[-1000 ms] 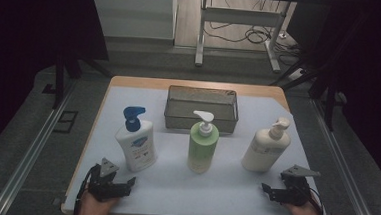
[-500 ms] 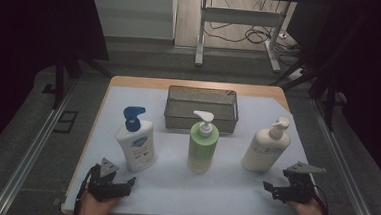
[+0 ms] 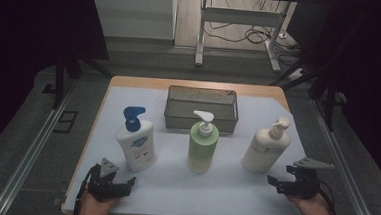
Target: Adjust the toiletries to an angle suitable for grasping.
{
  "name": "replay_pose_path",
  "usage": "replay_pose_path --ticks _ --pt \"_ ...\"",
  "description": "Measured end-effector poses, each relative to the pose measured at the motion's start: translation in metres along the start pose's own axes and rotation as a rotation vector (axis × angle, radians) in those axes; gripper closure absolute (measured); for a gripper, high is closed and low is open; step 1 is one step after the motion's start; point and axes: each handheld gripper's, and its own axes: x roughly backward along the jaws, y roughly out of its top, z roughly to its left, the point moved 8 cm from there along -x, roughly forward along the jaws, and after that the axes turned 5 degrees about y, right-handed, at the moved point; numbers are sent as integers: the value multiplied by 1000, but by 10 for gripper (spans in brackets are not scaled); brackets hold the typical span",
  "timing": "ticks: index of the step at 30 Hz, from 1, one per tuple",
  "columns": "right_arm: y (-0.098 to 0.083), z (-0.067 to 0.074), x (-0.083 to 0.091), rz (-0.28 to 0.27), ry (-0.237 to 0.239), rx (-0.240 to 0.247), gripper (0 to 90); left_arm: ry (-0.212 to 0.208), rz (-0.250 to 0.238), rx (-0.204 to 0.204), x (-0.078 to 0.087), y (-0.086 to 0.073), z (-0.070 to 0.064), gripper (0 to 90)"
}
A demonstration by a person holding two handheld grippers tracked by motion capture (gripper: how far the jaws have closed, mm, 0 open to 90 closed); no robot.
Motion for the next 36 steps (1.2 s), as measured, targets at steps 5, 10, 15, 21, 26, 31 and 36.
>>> replay_pose_path --ticks 5,10,15,21,26,31,36 --pt "3 -5 3 8 -5 -12 259 0 0 0 0 0 0 103" --pt "8 -13 6 36 -40 8 395 0 0 0 0 0 0 103" --pt "15 -24 6 26 -87 12 477 0 0 0 0 0 0 103" --pt "22 -33 -2 19 -61 2 645 -1 0 1 0 0 0 103" --pt "30 -39 -10 10 -50 3 778 -1 0 -2 0 0 0 103" --pt "36 -44 -21 14 -23 -4 835 -2 1 -2 0 0 0 103" --pt "38 -48 -35 20 9 3 846 -3 1 -1 0 0 0 103"
